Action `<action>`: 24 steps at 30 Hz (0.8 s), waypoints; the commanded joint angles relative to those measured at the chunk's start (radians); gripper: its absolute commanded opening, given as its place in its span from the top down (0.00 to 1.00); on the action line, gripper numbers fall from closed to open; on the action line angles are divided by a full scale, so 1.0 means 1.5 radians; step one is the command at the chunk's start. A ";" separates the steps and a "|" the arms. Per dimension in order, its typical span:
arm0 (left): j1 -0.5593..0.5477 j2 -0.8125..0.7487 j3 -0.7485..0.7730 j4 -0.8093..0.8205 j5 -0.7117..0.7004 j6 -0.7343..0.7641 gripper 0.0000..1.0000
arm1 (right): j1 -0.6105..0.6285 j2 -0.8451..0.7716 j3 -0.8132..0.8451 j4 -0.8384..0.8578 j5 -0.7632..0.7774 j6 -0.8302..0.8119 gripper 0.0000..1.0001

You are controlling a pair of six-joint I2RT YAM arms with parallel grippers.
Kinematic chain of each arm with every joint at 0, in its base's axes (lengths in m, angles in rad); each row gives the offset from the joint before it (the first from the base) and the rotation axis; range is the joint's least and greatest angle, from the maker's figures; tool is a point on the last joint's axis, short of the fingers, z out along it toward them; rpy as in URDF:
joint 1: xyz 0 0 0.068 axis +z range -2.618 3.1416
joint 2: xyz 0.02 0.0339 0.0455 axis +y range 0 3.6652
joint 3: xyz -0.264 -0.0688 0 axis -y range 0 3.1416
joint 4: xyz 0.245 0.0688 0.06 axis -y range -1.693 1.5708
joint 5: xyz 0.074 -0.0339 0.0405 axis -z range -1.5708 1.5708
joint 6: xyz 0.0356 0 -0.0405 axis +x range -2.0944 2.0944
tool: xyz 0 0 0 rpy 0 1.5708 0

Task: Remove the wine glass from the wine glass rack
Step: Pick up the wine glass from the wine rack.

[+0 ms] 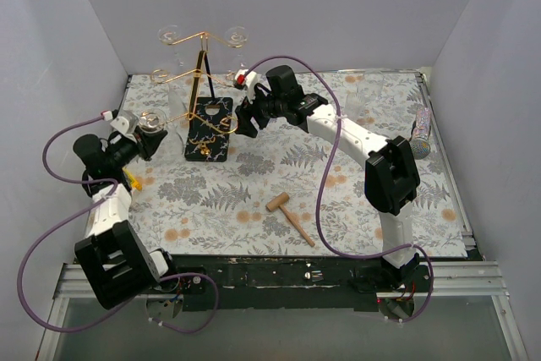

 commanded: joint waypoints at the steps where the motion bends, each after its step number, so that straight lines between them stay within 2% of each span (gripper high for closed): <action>1: -0.008 -0.032 -0.059 0.125 -0.074 -0.098 1.00 | 0.004 -0.029 -0.002 0.038 -0.031 -0.013 0.23; 3: -0.013 -0.046 -0.077 0.133 -0.118 -0.119 1.00 | 0.005 -0.033 -0.011 0.048 -0.041 -0.010 0.23; 9: -0.054 -0.099 -0.093 0.066 -0.264 -0.139 1.00 | 0.014 -0.044 -0.035 0.077 -0.050 0.005 0.24; 16: -0.129 -0.175 -0.100 0.018 -0.340 -0.202 1.00 | 0.029 -0.070 -0.081 0.138 -0.043 0.037 0.24; 24: -0.146 -0.233 -0.119 -0.033 -0.372 -0.122 1.00 | 0.030 -0.118 -0.152 0.179 -0.033 0.054 0.24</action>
